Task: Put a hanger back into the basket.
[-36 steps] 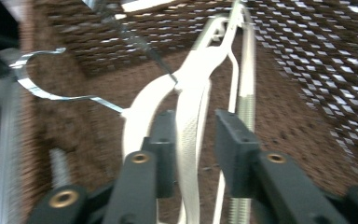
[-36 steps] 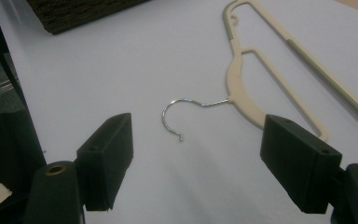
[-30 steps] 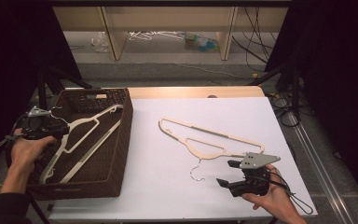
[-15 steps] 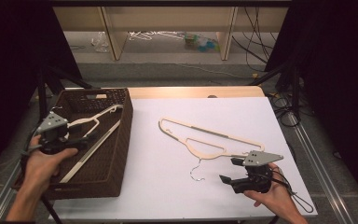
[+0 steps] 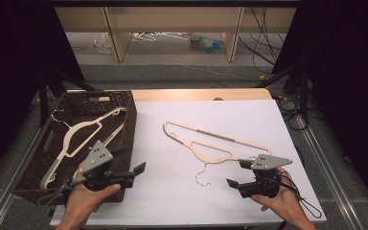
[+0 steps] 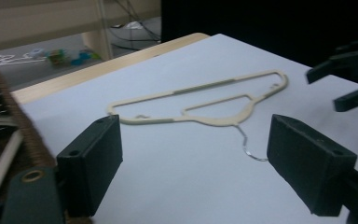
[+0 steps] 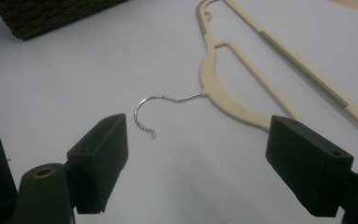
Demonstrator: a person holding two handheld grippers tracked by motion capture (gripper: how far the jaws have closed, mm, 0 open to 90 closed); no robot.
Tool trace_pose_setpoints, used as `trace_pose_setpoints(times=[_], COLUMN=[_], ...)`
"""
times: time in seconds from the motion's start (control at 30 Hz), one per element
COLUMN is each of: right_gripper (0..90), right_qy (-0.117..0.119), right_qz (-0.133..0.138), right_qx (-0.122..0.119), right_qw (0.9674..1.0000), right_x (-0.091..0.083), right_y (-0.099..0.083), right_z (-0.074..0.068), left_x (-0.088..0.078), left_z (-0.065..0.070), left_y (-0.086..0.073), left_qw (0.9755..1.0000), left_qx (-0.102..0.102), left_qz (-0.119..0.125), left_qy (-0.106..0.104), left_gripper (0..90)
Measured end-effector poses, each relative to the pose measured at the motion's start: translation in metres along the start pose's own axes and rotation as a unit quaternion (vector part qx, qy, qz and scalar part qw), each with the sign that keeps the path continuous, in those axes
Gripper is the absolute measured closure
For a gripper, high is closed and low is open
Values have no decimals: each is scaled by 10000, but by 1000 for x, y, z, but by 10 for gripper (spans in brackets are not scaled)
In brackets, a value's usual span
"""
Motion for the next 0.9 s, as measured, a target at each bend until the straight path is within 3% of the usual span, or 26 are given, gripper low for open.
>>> trace_pose_setpoints(times=[0.1,0.2,0.27,0.33,0.4,0.5,0.57,0.7,0.9], right_gripper=[220,219,202,192,179,171,170,171,187], right_qy=[-14,-21,6,39,27,33,33,53,-34], right_qz=[-12,-7,-28,-56,-69,-71,-116,-184,-326], right_qx=[4,12,16,31,-68,-72,-70,-141,-129], right_qw=[10000,10000,10000,10000,9999,9999,9999,9997,9994], right_x=[0,1,1,1,1,2,3,6,16], right_y=[-2,-2,-2,-3,-3,-5,-6,-8,-11], right_z=[0,0,0,-1,-1,1,4,12,25], left_x=[5,9,11,10,8,6,7,12,14], left_z=[11,19,23,26,28,31,33,34,37], left_y=[-9,-21,-30,-34,-36,-44,-49,-59,-64], left_qw=[9999,9999,9998,9987,9978,9967,9971,9960,9965], left_qx=[114,40,147,407,606,746,698,855,796], left_qz=[23,24,-44,-147,-125,-157,-158,-169,-146], left_qy=[-41,-129,-150,-283,-258,-262,-245,-188,-231], left_gripper=[162,161,161,162,161,162,162,163,163])
Point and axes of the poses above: each handheld gripper's, and its own axes: x roughly forward along the jaws, y roughly out of its top, z roughly to its right, the point moved 2 cm from there along x, roughly forward along the jaws, and after that the axes turned 10 degrees about z, right-handed, at the moved point
